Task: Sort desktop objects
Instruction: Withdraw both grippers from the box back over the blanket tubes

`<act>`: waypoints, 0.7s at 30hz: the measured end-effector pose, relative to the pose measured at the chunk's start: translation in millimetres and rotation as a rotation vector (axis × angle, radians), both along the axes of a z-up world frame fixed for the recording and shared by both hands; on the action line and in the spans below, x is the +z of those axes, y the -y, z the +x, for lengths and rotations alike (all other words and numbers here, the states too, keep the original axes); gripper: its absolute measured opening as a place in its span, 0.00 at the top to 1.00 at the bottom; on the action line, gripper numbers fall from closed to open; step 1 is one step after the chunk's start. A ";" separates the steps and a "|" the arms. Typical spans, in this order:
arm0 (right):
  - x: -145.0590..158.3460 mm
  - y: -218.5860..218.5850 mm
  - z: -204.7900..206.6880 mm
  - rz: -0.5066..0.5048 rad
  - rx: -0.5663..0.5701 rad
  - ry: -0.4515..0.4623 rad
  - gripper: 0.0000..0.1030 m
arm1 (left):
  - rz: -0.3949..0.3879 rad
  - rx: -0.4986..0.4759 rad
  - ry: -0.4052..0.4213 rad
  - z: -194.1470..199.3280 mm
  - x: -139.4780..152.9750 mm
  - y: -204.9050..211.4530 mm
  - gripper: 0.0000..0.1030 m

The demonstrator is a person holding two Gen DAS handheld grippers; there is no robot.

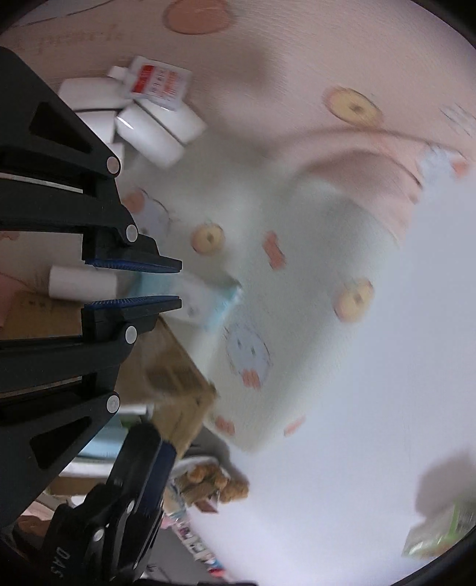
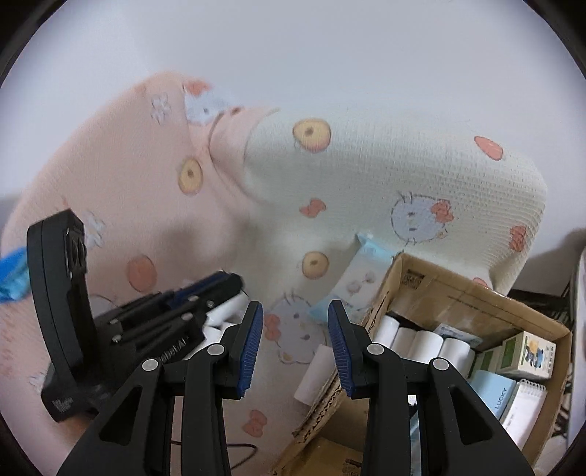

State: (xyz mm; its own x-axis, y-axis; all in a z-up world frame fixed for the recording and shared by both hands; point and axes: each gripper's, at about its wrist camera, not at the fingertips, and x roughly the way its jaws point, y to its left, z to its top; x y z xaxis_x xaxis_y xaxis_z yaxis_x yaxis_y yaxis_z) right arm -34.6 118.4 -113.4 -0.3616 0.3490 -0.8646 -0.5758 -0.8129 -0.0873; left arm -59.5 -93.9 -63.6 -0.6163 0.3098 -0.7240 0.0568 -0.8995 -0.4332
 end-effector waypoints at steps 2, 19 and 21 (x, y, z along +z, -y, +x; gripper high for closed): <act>-10.2 3.8 -3.5 0.020 0.000 0.036 0.68 | -0.004 0.016 0.021 0.1 -12.1 5.5 0.88; -61.1 32.1 -28.2 0.013 -0.011 0.175 0.68 | 0.225 0.018 0.007 25.3 -106.8 12.7 0.86; -63.6 30.1 -29.8 0.013 -0.031 0.189 0.68 | 0.189 0.013 -0.034 28.5 -111.2 8.5 0.86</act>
